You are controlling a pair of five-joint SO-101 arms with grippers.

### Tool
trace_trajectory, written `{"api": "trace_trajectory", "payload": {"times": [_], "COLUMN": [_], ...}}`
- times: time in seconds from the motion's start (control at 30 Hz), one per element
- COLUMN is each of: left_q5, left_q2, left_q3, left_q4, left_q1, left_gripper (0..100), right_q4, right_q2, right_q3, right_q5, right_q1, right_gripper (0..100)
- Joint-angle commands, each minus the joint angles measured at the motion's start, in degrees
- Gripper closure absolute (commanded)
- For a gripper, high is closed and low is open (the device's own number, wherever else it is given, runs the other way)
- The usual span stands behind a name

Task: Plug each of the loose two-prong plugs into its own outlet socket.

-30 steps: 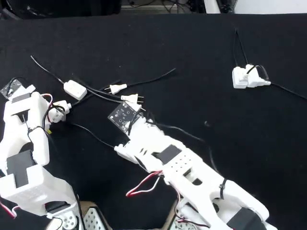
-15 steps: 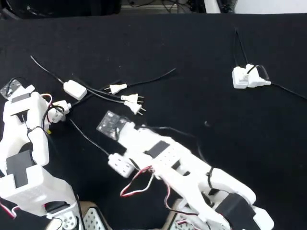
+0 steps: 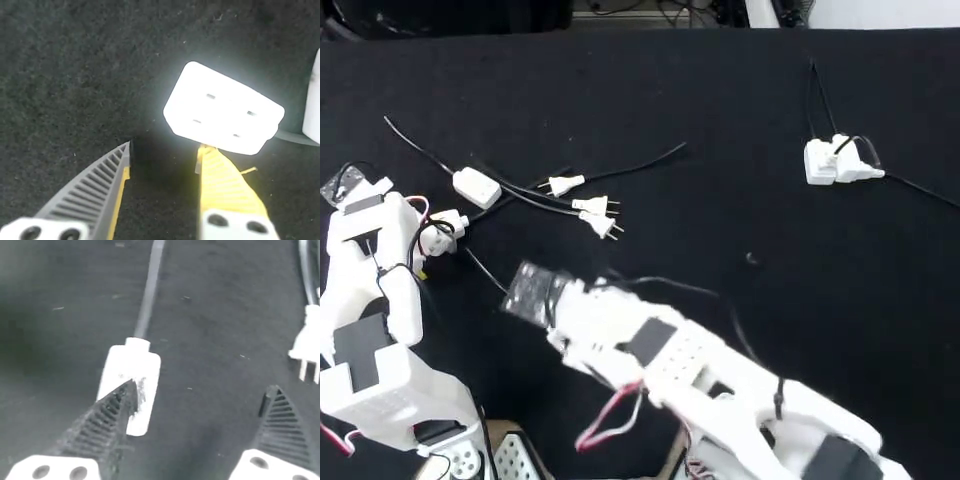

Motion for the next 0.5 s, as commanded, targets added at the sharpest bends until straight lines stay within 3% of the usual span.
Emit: {"api": "trace_trajectory", "payload": {"times": [0.0, 0.3, 0.47], "left_q5": [-0.3, -0.4, -0.4], "left_q2": [-0.5, -0.5, -0.5], "left_q3": [-1.5, -1.5, -1.5], "left_q4": [-0.6, -0.6, -0.6], "left_q1": [-0.4, -0.5, -0.6], "left_gripper": [78, 78, 78], "right_q4": [-0.6, -1.9, -0.1], "right_q2": [-3.9, 5.1, 10.3], "right_q3": [1.4, -1.0, -3.7], "right_q5": [-0.1, 0.5, 4.6], "right_q1": [-3.2, -3.3, -3.3], "right_gripper": [62.0, 62.0, 62.0]}}
